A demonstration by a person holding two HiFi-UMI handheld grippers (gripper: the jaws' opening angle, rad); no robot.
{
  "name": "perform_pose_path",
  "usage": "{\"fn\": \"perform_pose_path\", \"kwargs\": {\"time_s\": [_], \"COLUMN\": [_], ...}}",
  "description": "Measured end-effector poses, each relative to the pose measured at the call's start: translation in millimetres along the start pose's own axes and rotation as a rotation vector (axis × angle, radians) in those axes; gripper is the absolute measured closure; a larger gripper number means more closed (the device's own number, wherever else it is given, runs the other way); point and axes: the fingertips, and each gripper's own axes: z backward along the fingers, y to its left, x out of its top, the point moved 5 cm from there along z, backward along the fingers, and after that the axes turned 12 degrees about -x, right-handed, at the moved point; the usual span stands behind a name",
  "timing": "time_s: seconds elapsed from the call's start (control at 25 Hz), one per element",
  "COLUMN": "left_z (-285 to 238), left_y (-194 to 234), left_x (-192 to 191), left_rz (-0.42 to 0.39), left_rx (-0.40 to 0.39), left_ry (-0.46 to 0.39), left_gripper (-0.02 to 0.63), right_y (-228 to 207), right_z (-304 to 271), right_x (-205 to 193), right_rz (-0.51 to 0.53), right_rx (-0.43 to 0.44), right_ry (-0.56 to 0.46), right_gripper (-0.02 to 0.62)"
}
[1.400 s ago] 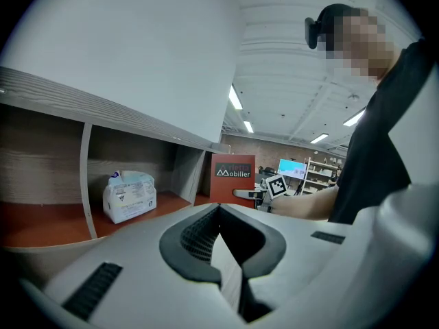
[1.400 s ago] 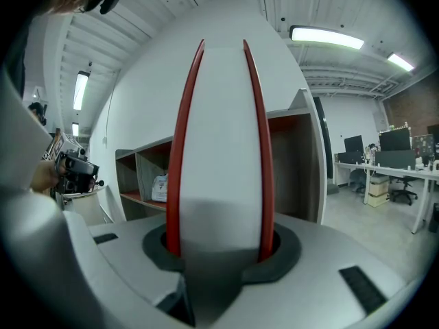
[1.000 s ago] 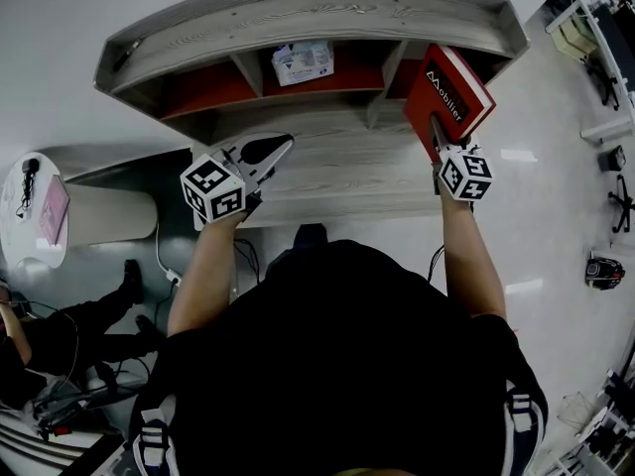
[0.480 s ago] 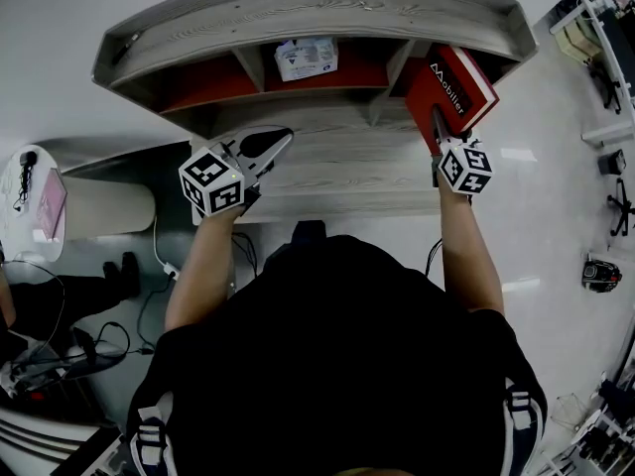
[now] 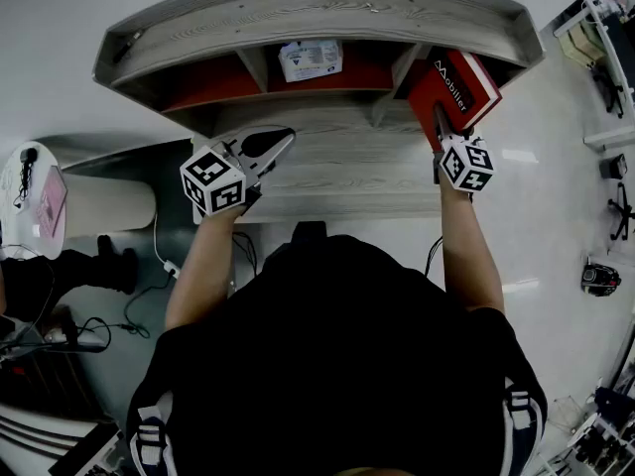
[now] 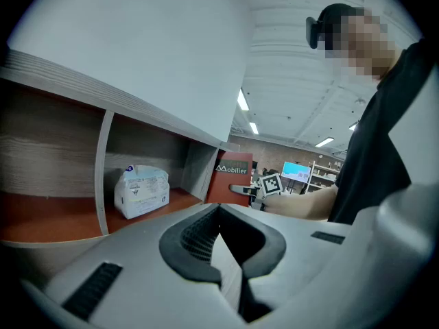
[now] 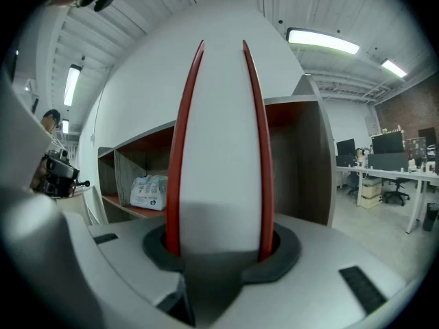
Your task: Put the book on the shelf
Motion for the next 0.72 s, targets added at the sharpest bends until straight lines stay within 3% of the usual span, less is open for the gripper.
{"fn": "perform_pose_path", "kwargs": {"time_s": [0.72], "left_z": [8], "left_y": [16], "left_x": [-1], "left_rz": [0.008], "left_rx": [0.025], "left_ry": [0.008], "left_gripper": [0.586], "right_y": [11], "right_z": [-29], "right_x": [-3], "right_rz": [0.035], "right_rx": [-0.069], "right_ry": [-0.037], "right_gripper": [0.425]}}
